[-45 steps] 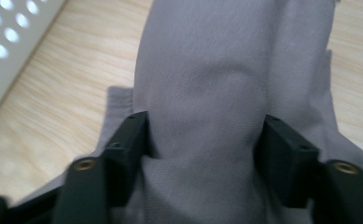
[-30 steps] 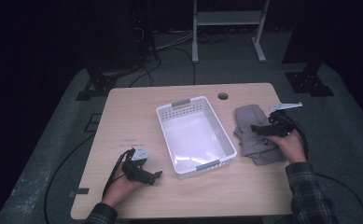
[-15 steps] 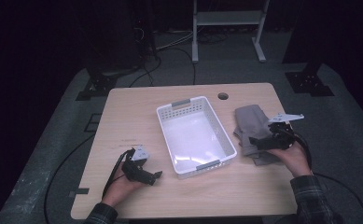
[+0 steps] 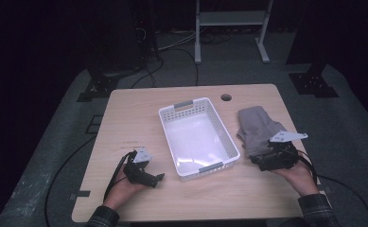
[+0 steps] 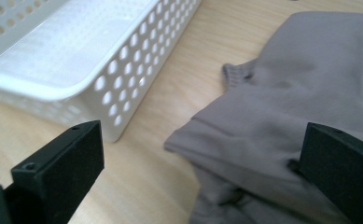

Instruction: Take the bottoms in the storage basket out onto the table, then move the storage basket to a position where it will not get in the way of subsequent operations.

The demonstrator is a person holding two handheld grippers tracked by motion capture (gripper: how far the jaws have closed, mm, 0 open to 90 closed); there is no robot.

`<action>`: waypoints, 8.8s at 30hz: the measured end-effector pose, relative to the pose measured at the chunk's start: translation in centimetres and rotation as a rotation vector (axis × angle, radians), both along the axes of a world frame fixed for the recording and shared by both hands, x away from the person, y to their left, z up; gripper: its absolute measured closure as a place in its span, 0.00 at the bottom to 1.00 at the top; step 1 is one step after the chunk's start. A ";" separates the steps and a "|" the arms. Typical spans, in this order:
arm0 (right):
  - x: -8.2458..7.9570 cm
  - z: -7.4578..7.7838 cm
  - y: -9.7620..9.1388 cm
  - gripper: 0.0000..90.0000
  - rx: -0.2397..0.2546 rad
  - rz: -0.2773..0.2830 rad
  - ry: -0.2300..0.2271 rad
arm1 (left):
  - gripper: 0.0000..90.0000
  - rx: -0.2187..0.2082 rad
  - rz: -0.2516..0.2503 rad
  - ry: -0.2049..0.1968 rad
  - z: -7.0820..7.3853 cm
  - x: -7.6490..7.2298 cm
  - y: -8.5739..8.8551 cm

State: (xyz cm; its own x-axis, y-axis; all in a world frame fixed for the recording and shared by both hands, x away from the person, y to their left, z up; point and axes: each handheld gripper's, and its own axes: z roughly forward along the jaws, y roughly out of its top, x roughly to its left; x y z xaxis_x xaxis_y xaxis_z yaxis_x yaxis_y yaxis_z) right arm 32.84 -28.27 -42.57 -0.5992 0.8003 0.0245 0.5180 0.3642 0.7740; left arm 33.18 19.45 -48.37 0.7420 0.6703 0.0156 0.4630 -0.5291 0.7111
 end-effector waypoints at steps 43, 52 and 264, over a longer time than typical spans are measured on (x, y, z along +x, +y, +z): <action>-2.6 -6.2 4.1 0.00 -0.085 0.218 0.061 | 0.00 -0.020 0.036 -0.006 1.8 -0.3 0.6; -2.6 -6.2 4.0 0.00 -0.082 0.227 0.059 | 0.00 -0.067 0.046 -0.026 3.6 -0.2 0.8; -2.8 -6.2 4.0 0.00 -0.080 0.191 0.060 | 0.50 0.057 0.596 -0.034 7.8 9.2 15.1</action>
State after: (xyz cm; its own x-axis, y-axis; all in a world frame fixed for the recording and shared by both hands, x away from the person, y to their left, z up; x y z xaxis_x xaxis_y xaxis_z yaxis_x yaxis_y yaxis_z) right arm 30.07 -24.31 -48.81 -0.7398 0.6728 0.0054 0.4776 0.5194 0.7086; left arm 42.42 34.57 -40.58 0.2373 0.9680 0.0810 0.6694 -0.2234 0.7086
